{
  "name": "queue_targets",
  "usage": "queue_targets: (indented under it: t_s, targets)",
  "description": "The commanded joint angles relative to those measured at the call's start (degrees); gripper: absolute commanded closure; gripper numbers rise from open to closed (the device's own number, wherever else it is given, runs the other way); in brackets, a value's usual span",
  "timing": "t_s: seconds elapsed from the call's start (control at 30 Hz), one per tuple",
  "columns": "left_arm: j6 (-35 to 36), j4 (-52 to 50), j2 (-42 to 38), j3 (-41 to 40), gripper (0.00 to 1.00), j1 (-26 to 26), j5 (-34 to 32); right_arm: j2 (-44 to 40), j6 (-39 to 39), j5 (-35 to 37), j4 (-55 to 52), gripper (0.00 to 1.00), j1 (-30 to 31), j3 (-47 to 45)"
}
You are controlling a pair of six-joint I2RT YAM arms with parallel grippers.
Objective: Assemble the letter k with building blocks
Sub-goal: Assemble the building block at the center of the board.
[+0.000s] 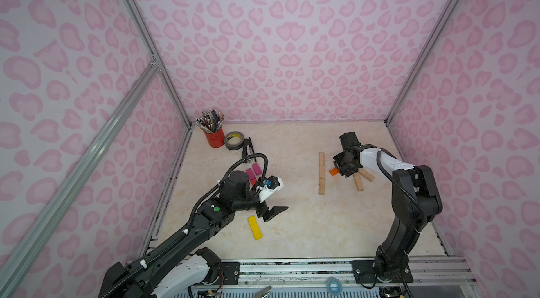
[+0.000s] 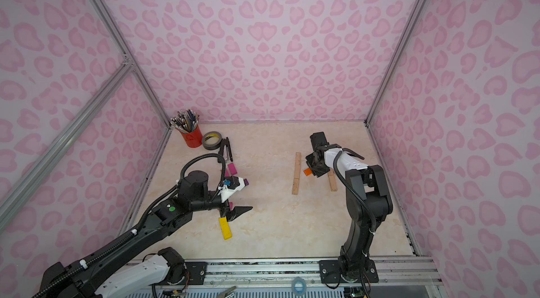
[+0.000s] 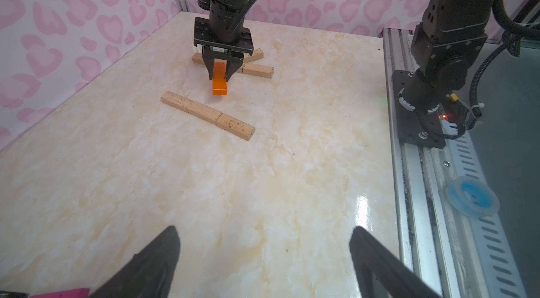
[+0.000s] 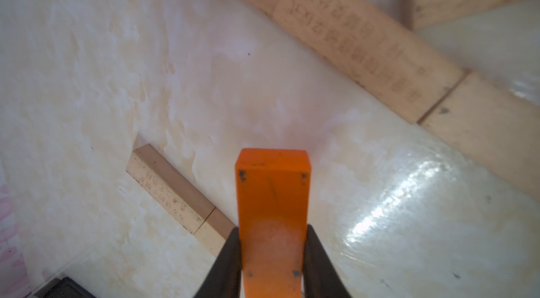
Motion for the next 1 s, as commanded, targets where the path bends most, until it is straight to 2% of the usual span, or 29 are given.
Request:
queue_targets:
  t_s: [0.0,0.3,0.63,0.97]
  targets:
    - [0.95,0.31,0.14,0.05,0.07,0.08,-0.46,1.98,-0.61,-0.54,-0.27,0.69,-0.28,1.01]
    - [1.26,-0.13,0.50,0.14,0.07,0.08,-1.16,6.48,-1.14,-1.32,-0.28,0.68,-0.43,3.10]
    - [1.48,-0.35,1.19,0.31,0.07,0.16,-1.33,7.18,-1.65,-1.64,-0.27,0.61,-0.72,3.81]
    - [1.44,-0.70,1.73,0.50,0.07,0.34,-1.69,7.67,-1.54,-2.03,-0.28,0.64,-1.16,4.26]
